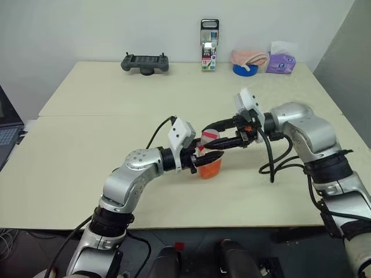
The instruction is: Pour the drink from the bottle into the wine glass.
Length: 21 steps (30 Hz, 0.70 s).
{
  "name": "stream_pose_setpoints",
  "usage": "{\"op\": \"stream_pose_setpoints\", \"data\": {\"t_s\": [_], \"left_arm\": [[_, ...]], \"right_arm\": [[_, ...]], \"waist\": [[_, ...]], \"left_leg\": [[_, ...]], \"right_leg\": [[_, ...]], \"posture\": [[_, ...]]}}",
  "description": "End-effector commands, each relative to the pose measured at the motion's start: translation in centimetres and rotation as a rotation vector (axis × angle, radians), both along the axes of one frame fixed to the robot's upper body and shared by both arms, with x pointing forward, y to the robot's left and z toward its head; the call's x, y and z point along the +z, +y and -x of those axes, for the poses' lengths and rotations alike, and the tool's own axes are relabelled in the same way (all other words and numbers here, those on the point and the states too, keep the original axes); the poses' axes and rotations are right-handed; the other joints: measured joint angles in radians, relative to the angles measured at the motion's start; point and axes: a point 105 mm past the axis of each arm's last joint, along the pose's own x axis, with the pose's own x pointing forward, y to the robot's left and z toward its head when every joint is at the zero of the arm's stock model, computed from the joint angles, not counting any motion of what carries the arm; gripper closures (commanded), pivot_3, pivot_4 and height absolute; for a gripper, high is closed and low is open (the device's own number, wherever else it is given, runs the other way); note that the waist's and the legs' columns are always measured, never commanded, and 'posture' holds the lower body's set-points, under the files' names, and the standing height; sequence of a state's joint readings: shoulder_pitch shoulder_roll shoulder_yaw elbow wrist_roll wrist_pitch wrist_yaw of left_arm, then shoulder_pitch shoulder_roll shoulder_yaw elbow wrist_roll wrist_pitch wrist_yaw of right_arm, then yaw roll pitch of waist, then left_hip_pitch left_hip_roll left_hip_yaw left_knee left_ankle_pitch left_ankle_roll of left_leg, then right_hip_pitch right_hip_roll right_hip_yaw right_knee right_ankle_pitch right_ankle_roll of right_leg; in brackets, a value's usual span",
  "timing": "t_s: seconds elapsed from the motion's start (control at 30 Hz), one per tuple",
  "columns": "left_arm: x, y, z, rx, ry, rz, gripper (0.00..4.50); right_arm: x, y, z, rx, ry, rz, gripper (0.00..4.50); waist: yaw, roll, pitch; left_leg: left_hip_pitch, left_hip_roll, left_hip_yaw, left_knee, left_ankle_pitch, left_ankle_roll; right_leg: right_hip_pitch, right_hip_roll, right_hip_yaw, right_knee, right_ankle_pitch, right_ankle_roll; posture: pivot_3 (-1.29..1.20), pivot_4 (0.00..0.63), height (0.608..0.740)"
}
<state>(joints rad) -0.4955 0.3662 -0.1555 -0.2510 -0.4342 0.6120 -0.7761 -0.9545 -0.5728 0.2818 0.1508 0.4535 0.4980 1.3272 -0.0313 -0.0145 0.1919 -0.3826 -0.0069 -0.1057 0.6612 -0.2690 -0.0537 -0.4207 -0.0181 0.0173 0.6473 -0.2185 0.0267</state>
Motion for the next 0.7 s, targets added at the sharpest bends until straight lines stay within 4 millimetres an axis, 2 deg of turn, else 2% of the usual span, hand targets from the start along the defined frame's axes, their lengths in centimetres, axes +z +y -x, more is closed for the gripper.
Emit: {"op": "stream_pose_setpoints", "data": {"t_s": [0.03,0.13,0.2,0.5,0.6,0.7], "left_arm": [[1.3,0.3,0.6,-0.025,-0.052,0.040,2.36],[1.3,0.5,0.4,-0.025,-0.049,0.037,2.36],[1.2,0.6,0.6,-0.031,-0.046,0.034,2.36],[1.2,0.6,0.1,-0.042,-0.058,0.020,2.36],[1.3,0.8,-0.1,-0.032,-0.059,0.027,2.36],[1.3,0.9,-0.3,-0.038,-0.064,0.018,2.36]], "right_arm": [[1.4,-1.4,-0.7,-0.075,-0.037,-0.008,1.62],[1.5,-1.6,-0.7,-0.083,-0.041,-0.002,0.54],[1.5,-1.6,-0.4,-0.088,-0.055,-0.004,0.00],[1.7,-1.8,1.0,-0.079,-0.050,-0.017,0.00],[2.0,-2.0,2.2,-0.067,-0.020,-0.051,0.00],[1.8,-2.3,2.6,-0.111,-0.002,-0.068,0.00]], "waist": [[0.001,0.000,0.000],[0.001,0.000,0.000],[0.001,0.000,0.000],[0.001,0.000,0.000],[0.002,0.000,0.000],[0.002,0.000,0.000]], "left_leg": [[0.000,0.000,0.000,0.000,0.000,0.000],[-0.001,-0.001,0.000,0.000,0.000,0.000],[-0.001,-0.001,0.000,0.000,0.000,0.000],[-0.001,0.000,0.000,0.001,0.000,0.000],[0.000,0.000,0.000,0.001,0.000,0.000],[-0.001,0.000,0.000,0.001,0.000,0.000]], "right_leg": [[0.000,0.000,0.000,0.000,0.001,-0.002],[0.000,-0.001,0.000,-0.001,0.001,-0.002],[0.000,-0.001,0.000,-0.001,0.001,-0.002],[0.000,0.000,0.000,0.000,0.001,-0.002],[0.000,0.000,0.000,0.000,0.001,-0.001],[0.000,0.000,0.000,0.000,0.001,-0.002]], "posture": [[0.00,0.150,0.740],[0.00,0.150,0.740],[0.00,0.150,0.740],[0.00,0.150,0.740],[0.00,0.150,0.740],[0.00,0.150,0.740]]}}
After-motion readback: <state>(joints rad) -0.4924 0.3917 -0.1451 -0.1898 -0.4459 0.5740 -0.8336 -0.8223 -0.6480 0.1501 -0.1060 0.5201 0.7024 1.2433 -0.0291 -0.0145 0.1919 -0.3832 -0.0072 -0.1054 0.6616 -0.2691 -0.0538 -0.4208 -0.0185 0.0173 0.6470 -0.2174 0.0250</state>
